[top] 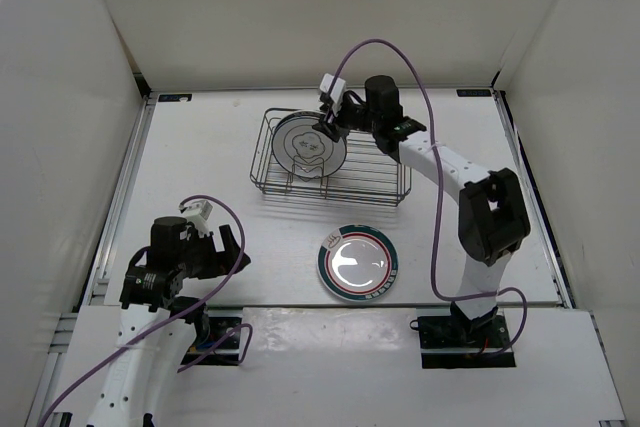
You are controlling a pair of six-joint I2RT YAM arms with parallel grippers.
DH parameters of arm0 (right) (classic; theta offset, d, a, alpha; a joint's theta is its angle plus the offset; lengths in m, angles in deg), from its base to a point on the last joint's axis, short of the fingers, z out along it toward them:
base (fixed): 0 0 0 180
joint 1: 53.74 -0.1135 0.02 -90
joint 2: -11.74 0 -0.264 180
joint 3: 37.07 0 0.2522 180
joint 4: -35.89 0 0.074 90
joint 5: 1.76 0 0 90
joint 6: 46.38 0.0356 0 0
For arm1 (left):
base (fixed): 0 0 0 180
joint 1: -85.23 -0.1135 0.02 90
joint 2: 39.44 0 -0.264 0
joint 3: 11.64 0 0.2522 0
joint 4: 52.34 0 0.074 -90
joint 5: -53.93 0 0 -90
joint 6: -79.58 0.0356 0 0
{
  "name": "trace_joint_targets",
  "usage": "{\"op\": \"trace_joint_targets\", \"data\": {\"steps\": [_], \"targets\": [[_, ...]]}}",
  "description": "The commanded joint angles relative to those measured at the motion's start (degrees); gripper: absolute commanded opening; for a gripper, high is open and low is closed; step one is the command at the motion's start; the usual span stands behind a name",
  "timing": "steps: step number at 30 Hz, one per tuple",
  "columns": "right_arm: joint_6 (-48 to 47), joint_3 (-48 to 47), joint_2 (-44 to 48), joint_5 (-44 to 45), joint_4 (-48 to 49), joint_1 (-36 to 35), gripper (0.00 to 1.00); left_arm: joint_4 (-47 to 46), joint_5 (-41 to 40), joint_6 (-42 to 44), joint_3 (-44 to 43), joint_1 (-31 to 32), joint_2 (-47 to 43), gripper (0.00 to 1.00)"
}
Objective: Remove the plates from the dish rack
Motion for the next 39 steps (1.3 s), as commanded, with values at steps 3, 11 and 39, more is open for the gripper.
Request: {"op": "trace_joint_targets", "data": {"steps": [3, 11, 39], "targets": [[0.6, -1.7, -3.1, -1.7, -1.5, 0.1, 0.57, -0.7, 0.9, 0.3, -0.3, -0.4, -0.5, 1.00], [0.6, -2.7, -6.1, -0.5, -2.3, 0.1, 0.54, -0.7, 0.9, 0.4, -0.3, -0.4, -0.2, 1.00], [2.2, -3.2, 3.7, -0.2, -2.3, 0.1, 0.00, -0.7, 1.1, 0.4, -0.3, -0.4, -0.2, 1.00]]}}
